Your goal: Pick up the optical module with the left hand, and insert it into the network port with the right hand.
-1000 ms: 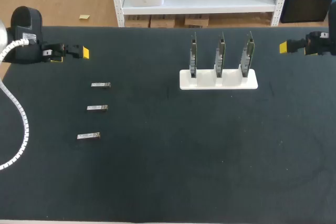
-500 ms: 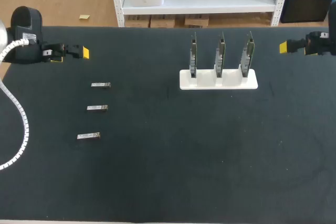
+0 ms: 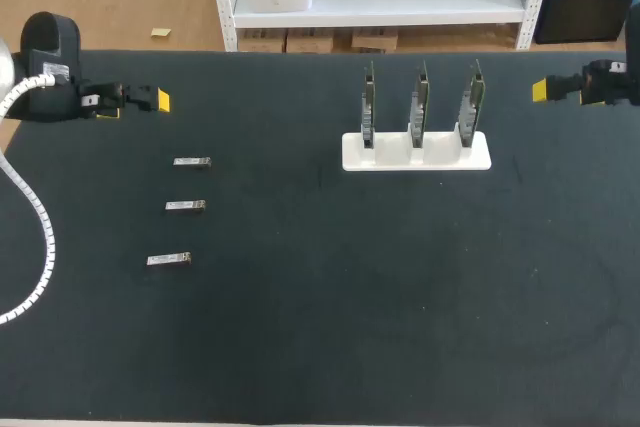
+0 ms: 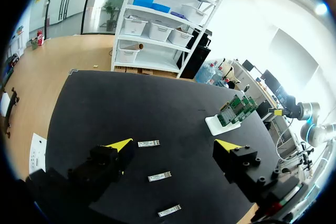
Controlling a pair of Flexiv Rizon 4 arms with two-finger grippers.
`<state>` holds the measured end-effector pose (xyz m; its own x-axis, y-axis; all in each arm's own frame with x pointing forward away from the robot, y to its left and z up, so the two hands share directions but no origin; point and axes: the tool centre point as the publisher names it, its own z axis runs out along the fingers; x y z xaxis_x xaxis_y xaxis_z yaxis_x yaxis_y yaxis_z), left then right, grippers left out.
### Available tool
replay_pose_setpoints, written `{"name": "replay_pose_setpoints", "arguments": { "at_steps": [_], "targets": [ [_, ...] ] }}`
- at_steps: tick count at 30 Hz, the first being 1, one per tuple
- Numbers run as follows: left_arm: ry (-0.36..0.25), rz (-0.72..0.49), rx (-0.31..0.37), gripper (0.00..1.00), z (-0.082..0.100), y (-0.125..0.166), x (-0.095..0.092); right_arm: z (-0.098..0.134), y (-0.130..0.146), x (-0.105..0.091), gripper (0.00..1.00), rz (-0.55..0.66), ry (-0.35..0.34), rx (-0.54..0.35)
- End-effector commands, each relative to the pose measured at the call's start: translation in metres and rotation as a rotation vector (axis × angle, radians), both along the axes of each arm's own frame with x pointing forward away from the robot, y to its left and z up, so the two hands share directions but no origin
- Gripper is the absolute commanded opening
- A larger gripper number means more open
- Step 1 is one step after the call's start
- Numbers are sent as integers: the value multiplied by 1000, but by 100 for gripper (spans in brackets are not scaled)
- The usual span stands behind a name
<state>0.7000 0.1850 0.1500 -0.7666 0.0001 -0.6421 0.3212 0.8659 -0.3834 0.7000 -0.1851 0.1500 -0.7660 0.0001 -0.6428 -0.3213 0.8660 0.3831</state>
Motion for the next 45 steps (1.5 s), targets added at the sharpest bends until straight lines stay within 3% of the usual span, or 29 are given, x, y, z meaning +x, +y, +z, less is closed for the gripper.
{"name": "replay_pose_setpoints", "arguments": {
  "at_steps": [1, 19, 23, 31, 36, 41, 45],
  "targets": [
    [0, 0, 0, 100, 0, 0, 0, 0, 0, 0, 100, 0, 0, 0],
    [0, 1, 0, 100, 0, 1, 1, 0, 0, 0, 100, 0, 0, 0],
    [-10, -33, 32, 100, 0, 5, 9, 0, 0, 0, 100, 0, 0, 0],
    [-83, -152, 172, 100, 5, 14, 44, 0, 0, 0, 100, 0, 0, 0],
    [-75, -360, 235, 100, 4, 16, 66, 0, 0, 0, 100, 0, 0, 0],
    [-89, -579, 373, 100, -2, 13, 79, 0, 0, 0, 100, 0, 0, 0],
    [-52, -696, 441, 100, -13, 12, 87, 0, 0, 0, 100, 0, 0, 0]
  ]
}}
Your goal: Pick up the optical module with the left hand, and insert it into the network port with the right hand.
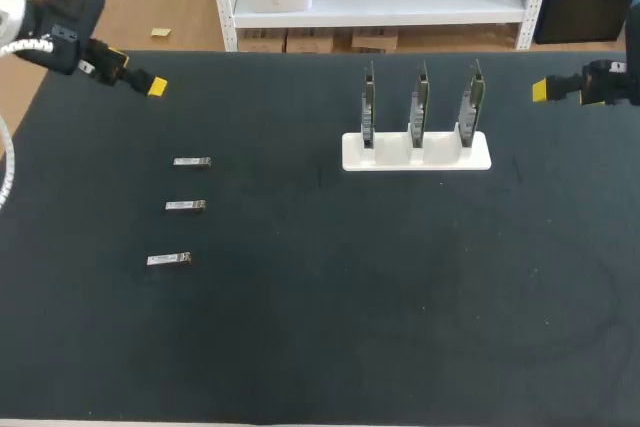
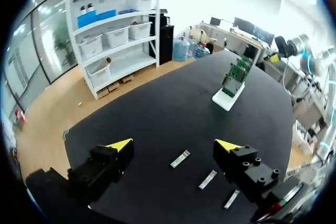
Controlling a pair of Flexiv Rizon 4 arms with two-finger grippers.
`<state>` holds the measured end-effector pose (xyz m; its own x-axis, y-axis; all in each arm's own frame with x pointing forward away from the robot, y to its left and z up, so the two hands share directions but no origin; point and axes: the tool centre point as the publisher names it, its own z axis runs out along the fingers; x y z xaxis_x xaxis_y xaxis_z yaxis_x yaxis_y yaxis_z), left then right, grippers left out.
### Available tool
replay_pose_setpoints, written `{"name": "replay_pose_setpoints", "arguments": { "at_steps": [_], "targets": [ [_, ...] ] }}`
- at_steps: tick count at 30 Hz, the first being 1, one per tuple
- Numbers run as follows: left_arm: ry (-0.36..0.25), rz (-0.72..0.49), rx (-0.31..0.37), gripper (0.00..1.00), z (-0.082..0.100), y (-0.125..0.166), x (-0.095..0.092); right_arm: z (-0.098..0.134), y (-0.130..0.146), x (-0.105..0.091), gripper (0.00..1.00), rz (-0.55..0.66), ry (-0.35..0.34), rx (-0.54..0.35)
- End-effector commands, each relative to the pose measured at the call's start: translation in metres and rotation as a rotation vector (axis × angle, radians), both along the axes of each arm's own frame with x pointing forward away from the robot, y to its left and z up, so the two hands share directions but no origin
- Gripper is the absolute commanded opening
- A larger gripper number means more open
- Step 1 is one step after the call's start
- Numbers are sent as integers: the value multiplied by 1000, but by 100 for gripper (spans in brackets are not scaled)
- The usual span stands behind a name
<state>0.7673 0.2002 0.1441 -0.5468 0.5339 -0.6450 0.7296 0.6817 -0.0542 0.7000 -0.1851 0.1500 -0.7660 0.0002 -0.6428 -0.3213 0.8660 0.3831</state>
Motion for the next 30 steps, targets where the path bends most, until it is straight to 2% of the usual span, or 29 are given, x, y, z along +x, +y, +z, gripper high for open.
{"name": "replay_pose_setpoints", "arguments": {
  "at_steps": [1, 9, 13, 16, 17, 24, 30],
  "targets": [
    [93, -229, 179, 100, -11, -3, 20, 0, 0, 0, 100, 0, 0, 0],
    [146, -417, 289, 100, -38, -7, 25, 0, 0, 0, 100, 0, 0, 0],
    [136, -480, 345, 100, -55, -6, 28, 0, 0, 0, 100, 0, 0, 0],
    [156, -522, 383, 100, -65, -7, 26, 0, 0, 0, 100, 0, 0, 0],
    [139, -542, 382, 100, -68, -7, 25, 0, 0, 0, 100, 0, 0, 0],
    [144, -609, 446, 100, -87, -7, 15, 0, 0, 0, 100, 0, 0, 0],
    [151, -623, 467, 100, -101, -6, 12, 0, 0, 0, 100, 0, 0, 0]
  ]
}}
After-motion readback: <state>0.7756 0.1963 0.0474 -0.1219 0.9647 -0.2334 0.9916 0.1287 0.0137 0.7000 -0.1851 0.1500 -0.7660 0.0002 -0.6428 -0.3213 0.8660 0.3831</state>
